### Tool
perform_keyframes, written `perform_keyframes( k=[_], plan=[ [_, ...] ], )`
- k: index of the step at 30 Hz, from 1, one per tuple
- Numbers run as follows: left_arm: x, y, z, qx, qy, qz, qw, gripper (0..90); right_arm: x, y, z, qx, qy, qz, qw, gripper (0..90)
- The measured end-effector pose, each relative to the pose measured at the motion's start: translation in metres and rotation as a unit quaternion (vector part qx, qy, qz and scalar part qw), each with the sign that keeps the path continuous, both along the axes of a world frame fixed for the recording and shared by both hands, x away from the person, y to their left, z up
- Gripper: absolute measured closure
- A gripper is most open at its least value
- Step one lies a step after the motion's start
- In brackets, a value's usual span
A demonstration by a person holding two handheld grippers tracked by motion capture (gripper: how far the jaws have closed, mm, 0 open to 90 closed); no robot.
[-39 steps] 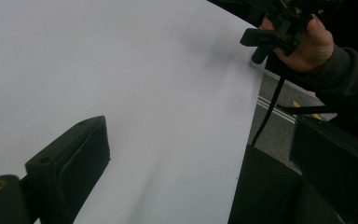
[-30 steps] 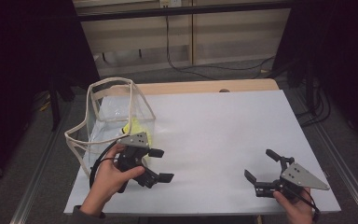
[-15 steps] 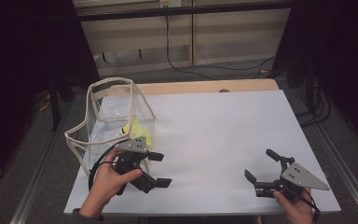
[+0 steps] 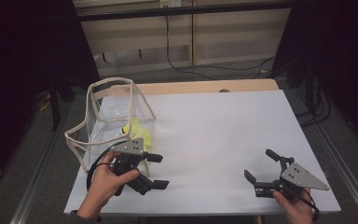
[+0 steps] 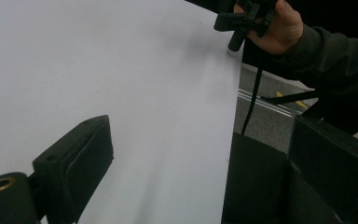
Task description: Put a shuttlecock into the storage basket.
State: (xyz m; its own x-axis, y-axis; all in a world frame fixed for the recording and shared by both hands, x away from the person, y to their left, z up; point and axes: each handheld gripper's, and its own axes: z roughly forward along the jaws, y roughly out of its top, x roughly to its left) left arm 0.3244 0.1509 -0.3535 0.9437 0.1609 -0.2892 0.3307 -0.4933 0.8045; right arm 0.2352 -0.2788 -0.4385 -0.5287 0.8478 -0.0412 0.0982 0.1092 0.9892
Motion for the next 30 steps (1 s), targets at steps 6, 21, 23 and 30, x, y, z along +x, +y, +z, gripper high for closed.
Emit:
perform_keyframes(
  k=[6,21,23,30],
  plan=[
    [-0.001,0.0,-0.007,0.007,0.006,-0.005,1.0,6.3,0.0,0.0,0.0,0.0,0.0,0.001,1.0,1.2],
    [-0.005,0.01,-0.017,0.005,0.008,-0.011,0.9999,6.6,0.0,0.0,0.0,0.0,0.0,0.001,1.0,1.3],
    [-0.006,0.011,-0.019,0.007,0.008,-0.012,0.9999,6.6,0.0,0.0,0.0,0.0,0.0,0.001,1.0,1.2],
    [-0.007,0.024,-0.029,0.003,0.009,-0.003,0.9999,6.0,0.0,0.0,0.0,0.0,0.0,0.0,1.0,1.2]
  ],
)
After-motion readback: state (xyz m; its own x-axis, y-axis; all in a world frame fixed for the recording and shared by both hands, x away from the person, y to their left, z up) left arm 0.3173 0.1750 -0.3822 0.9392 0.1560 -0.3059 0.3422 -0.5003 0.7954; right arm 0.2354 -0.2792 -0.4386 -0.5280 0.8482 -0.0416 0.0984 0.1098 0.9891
